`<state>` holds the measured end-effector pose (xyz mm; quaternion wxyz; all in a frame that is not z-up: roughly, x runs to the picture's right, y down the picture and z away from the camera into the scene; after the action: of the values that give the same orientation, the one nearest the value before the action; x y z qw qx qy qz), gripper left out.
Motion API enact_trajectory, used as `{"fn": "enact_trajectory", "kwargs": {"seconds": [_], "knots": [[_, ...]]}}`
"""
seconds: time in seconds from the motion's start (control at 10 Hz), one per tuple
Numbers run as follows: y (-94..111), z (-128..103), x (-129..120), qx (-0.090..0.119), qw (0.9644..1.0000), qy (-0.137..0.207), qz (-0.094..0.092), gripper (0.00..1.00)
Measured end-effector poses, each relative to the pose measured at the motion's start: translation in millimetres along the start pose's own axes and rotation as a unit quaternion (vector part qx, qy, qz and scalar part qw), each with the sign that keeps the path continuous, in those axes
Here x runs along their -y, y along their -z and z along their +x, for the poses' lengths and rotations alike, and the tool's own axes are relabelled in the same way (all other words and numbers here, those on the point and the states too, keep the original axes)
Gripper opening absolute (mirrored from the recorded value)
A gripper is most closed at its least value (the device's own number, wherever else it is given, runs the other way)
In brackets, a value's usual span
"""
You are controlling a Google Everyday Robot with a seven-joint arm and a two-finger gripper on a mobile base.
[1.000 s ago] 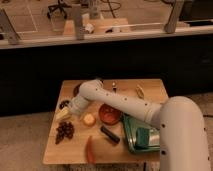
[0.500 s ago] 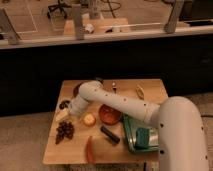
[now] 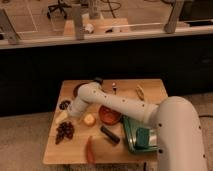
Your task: Place grapes in red bowl
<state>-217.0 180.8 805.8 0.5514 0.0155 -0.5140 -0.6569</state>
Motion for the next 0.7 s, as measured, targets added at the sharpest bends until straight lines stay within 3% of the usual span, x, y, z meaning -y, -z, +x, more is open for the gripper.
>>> {"fn": "enact_trajectory", "kwargs": {"seconds": [0.1,0.7], "knots": [[-1.4,-1.1,0.1,0.002,1.0000,0.005,0.000,0.73],[-3.5,-3.8,0.3,0.003,0.9999,0.013,-0.007,0.12]]}}
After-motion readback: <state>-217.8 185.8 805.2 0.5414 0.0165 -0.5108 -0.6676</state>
